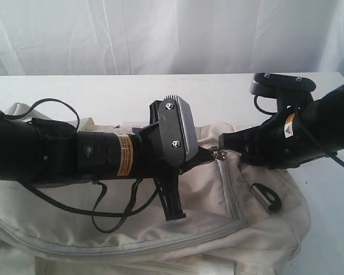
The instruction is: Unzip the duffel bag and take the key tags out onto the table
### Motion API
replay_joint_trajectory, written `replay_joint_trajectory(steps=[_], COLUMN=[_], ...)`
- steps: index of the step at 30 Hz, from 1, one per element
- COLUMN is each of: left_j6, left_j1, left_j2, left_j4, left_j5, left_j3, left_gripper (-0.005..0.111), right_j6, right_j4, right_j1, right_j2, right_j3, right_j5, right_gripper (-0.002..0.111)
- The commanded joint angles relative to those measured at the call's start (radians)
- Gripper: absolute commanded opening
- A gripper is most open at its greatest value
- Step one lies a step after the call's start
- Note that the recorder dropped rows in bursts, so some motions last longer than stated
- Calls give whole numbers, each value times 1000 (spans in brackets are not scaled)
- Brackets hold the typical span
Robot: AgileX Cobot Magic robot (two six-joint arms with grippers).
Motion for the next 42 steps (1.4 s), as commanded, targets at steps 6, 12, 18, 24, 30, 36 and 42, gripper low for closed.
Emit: replay_joint_trajectory(steps=[6,12,18,24,30,36,42], left_j6=[-316,-440,-535,-524,-482,-482,-482], left_j1=[1,1,1,3,3,3,3], left_j2=[-14,-14,-17,-66,-130,-160,-165], left_j4=[235,331,441,403,331,329,344], left_j5=[-68,-149,-161,-73,-84,-107,-175], left_j3=[8,8,8,8,8,8,8], left_gripper=[0,0,0,0,0,0,0], right_j6=[1,1,1,-24,-54,-56,-56], right_j4=[-10,-10,-10,-10,-10,-4,91], right_j1=[-12,-12,-12,-12,-12,-12,-12], right_j2=[0,0,-17,-64,-130,-179,-194], right_j3=[2,2,2,2,2,2,2], right_j5=[-19,-19,-52,-76,-9,21,56], right_gripper=[34,34,34,51,66,66,66])
